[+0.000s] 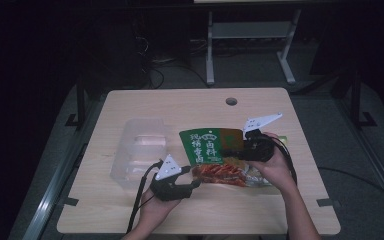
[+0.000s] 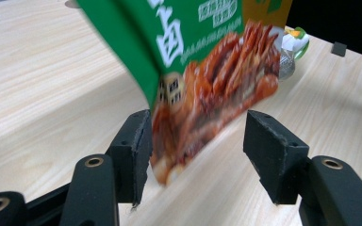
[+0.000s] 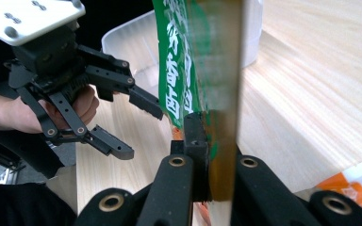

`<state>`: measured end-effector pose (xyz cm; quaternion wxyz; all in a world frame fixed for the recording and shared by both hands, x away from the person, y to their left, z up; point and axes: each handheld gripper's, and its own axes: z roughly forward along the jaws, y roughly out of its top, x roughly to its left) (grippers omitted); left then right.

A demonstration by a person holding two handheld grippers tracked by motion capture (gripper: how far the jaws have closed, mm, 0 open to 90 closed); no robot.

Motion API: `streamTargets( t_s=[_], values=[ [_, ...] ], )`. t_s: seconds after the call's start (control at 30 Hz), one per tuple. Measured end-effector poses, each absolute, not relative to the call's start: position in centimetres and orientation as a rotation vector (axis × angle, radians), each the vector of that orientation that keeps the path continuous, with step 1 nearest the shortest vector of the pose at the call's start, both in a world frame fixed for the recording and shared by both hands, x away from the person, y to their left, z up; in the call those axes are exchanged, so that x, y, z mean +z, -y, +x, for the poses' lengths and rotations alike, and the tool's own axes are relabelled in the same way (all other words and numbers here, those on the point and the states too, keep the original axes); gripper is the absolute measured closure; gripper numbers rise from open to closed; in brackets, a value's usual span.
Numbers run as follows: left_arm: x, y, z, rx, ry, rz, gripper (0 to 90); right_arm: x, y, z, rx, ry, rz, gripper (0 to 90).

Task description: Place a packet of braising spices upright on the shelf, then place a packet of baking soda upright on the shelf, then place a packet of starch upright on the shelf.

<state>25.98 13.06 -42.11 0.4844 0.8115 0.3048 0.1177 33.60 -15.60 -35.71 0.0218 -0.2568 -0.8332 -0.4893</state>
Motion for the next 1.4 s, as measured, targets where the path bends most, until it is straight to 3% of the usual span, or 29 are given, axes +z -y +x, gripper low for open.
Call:
streamTargets(
  t_s=[0.8,1.4],
  values=[
    [-42.9,-13.3,24.9,0.24,-0.666,2.015,33.0,-33.8,15.3,32.5,-1.601,2.603,-0.826,89.3],
    [-42.5,-13.1,24.4,0.244,-0.627,2.023,32.1,-33.1,13.4,33.5,-1.544,2.634,-0.862,89.4]
  ],
)
